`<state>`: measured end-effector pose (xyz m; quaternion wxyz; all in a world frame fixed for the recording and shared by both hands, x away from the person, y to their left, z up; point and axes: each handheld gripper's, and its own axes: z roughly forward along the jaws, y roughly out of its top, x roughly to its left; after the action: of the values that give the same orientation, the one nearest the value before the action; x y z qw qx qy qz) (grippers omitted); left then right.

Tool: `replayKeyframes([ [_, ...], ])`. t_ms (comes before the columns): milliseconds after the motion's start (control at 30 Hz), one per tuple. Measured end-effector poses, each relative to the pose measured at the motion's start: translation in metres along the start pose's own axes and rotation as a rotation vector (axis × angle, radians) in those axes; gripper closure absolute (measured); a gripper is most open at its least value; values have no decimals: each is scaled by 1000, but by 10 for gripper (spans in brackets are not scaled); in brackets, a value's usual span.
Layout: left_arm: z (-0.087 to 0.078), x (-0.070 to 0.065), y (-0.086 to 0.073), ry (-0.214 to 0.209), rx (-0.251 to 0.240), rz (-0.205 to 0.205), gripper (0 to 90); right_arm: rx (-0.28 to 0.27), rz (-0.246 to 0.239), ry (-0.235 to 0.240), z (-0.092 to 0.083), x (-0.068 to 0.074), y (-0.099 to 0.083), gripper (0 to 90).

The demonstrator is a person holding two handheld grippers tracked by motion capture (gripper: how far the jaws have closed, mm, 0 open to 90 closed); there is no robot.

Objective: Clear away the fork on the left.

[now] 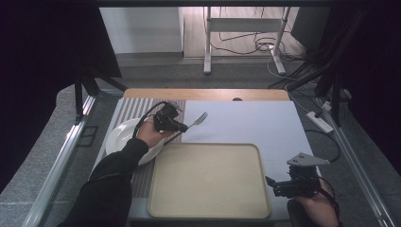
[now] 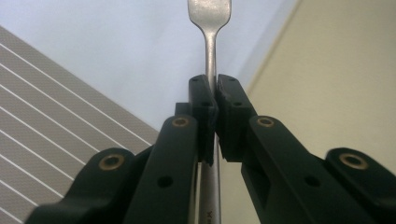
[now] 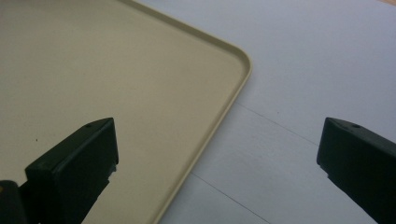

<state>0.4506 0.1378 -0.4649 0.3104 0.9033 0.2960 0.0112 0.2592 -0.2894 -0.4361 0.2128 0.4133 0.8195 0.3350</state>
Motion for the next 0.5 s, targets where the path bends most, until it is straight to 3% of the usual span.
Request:
replayKeyframes([
  [500,-16,-58,-31,-8,25,-3,852,-14,5,3,-1,0,0,0],
])
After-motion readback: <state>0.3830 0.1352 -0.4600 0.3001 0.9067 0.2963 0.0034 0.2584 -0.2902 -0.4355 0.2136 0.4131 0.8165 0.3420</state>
